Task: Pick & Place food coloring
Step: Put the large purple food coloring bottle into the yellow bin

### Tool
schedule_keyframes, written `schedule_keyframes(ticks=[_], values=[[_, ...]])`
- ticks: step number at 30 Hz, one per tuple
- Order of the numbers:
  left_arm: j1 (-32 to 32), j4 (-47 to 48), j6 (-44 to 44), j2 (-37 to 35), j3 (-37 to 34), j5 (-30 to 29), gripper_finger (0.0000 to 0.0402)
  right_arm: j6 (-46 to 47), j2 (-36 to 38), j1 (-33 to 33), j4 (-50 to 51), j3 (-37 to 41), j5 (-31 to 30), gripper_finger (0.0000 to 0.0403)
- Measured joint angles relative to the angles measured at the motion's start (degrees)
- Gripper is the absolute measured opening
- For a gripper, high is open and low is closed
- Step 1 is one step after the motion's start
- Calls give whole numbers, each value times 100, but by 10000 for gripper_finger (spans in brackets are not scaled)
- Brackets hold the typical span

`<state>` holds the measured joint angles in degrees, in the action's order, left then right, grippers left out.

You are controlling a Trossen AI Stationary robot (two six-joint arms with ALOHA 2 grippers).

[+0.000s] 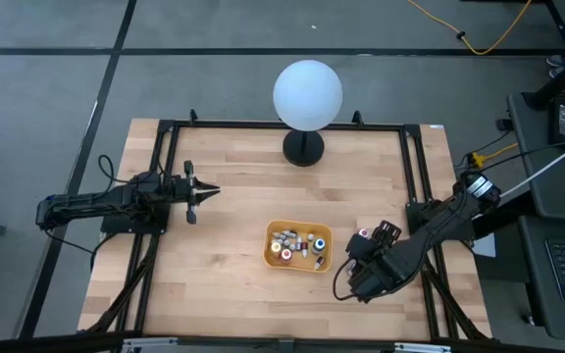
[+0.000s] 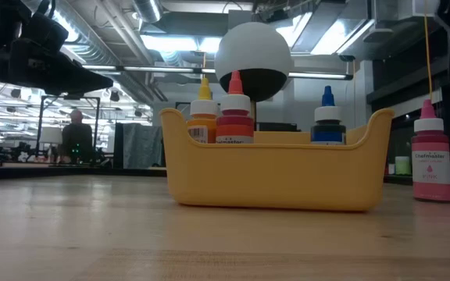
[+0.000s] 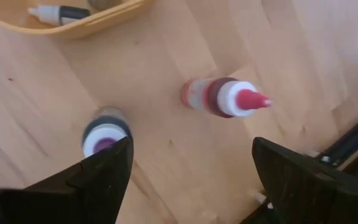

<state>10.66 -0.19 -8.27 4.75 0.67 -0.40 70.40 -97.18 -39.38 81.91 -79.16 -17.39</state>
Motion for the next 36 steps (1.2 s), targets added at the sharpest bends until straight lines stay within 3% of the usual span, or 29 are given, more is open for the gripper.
schedule_keyframes(ticks=[6,12,19,26,36], values=[[0,-1,0,2,2,0,36,137,388,0,6,-30,-8,329],[1,1,0,2,0,0,39,150,803,0,-636,-33,6,329],[-1,0,1,1,0,-2,37,99,741,0,-1173,24,58,329],[1,0,1,1,1,-2,39,432,736,20,-1265,553,330,329],[1,-1,0,0,0,0,36,413,762,260,-2843,1886,1113,329]])
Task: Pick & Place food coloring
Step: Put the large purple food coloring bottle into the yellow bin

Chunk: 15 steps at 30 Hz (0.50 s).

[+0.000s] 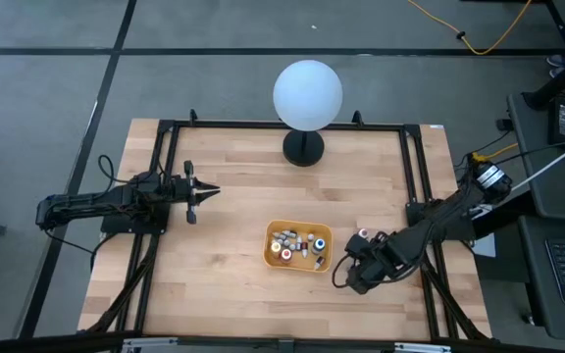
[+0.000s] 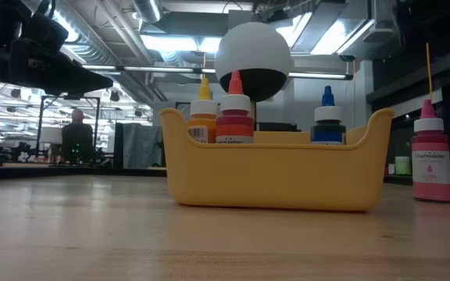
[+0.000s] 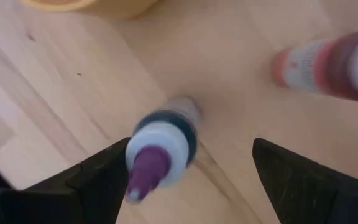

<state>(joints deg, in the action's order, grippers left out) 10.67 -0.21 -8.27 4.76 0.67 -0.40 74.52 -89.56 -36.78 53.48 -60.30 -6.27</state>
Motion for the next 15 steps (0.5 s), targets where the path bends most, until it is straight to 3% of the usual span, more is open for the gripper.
schedule_keyframes(ticks=[15], values=[[0,0,0,2,0,0,37,-151,-28,69,-294,163,10,322]])
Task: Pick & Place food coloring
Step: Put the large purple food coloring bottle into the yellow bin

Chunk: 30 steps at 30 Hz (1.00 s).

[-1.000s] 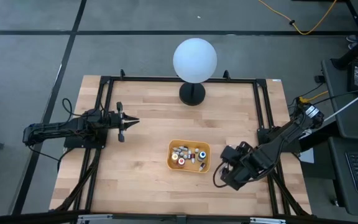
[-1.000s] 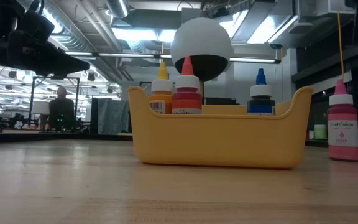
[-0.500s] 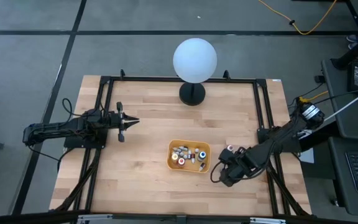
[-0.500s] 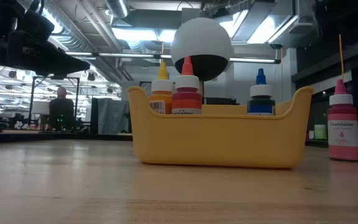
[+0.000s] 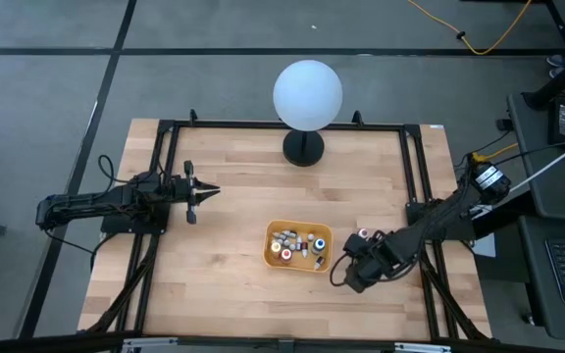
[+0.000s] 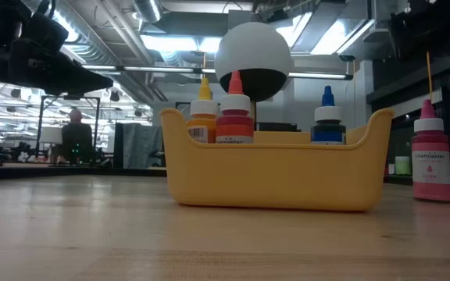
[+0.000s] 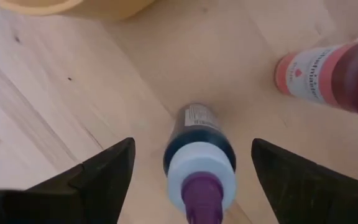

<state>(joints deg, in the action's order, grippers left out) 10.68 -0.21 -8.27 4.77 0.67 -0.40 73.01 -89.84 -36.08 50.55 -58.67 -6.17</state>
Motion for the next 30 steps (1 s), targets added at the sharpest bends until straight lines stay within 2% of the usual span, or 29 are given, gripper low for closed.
schedule_keyframes(ticks=[7,17,26,30], values=[[-2,0,0,0,0,-1,39,-13,0,-1,4,0,-127,277],[-2,2,1,0,2,-1,40,-87,0,-1,4,-9,10,156],[-1,1,2,-1,0,-1,36,-307,0,-1,12,-49,28,153],[0,1,1,0,1,-1,40,-596,0,-1,4,-366,28,153]])
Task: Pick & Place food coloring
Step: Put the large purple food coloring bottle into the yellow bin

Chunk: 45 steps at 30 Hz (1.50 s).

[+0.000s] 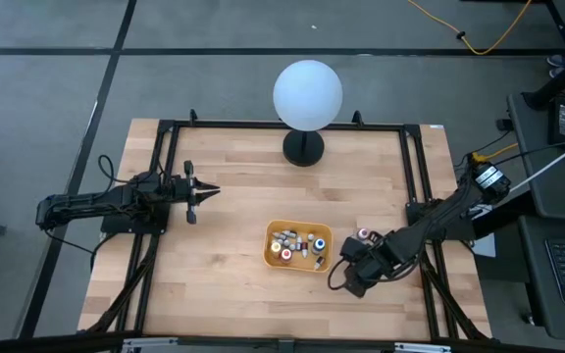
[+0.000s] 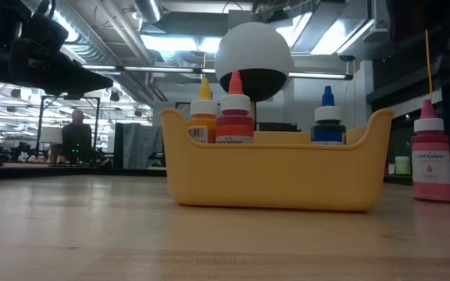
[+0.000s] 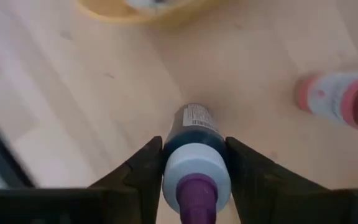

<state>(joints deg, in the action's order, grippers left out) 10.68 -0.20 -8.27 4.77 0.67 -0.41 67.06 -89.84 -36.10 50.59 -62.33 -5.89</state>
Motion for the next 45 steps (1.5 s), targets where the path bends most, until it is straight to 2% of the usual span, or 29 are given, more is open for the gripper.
schedule_keyframes(ticks=[6,10,16,23,30,39,45], values=[[-2,1,1,0,-1,-1,37,-719,0,0,-19,-838,-79,153],[0,-1,2,0,-1,1,36,-1523,0,17,-87,-1419,-453,152],[-2,-1,0,0,-1,-1,40,-2774,2,405,-361,-1879,-756,152],[-2,-1,1,-1,-1,1,36,-3744,-471,1144,-474,-1883,-71,153],[-2,1,-1,-2,-1,-1,40,-4205,-1185,1543,-679,-1881,704,153],[0,-1,1,0,-1,1,37,-4571,-1600,1835,-883,-1879,1137,154],[-2,-1,0,-2,-1,0,40,-4769,-1810,1934,-930,-1879,1221,154]])
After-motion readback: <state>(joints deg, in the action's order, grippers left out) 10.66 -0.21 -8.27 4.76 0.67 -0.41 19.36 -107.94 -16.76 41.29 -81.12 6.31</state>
